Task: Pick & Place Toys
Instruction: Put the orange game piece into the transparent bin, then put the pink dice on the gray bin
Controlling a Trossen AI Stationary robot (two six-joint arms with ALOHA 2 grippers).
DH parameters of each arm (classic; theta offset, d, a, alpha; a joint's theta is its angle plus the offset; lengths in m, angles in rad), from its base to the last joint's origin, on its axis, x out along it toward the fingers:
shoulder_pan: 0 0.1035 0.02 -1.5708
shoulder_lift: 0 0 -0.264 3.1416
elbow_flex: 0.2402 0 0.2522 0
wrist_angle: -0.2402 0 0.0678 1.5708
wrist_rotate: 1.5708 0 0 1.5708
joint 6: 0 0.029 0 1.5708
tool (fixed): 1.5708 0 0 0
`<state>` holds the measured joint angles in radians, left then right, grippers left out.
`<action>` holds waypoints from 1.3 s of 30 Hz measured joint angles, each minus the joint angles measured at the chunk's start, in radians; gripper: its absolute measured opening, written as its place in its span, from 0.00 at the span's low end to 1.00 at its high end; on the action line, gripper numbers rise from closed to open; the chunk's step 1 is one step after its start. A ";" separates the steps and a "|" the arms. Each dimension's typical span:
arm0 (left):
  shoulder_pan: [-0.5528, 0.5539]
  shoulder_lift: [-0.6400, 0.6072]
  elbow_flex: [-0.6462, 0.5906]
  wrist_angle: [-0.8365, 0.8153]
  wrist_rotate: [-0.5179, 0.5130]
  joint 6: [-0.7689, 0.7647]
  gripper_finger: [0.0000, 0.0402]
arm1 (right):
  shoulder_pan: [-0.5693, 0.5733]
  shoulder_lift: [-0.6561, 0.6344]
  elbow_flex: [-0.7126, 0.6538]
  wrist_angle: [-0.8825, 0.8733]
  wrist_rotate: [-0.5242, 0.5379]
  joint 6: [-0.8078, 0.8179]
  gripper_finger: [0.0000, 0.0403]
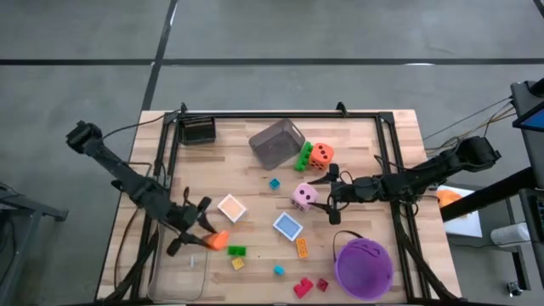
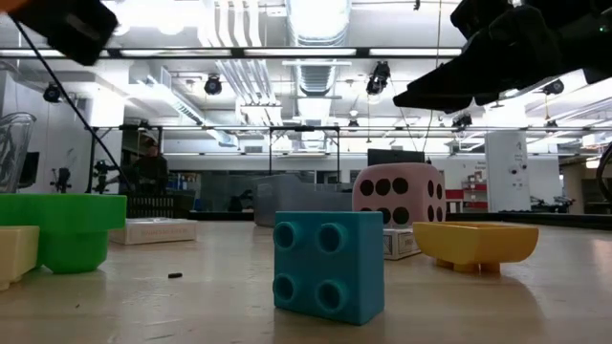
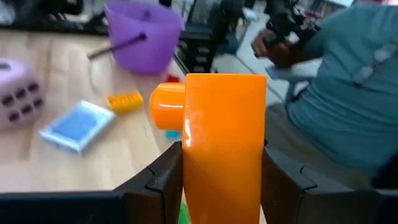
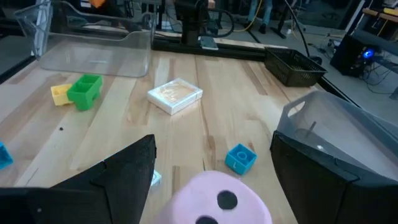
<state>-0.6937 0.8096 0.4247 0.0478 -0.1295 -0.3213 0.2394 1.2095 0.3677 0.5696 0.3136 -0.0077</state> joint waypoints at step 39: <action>-0.236 0.032 0.062 -0.677 -0.058 -0.714 0.82 | 0.000 0.088 0.088 -0.002 -0.001 -0.004 0.77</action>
<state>-0.9298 0.8415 0.4869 -0.6292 -0.1878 -1.0350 0.2398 1.2974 0.4561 0.5678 0.3130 -0.0122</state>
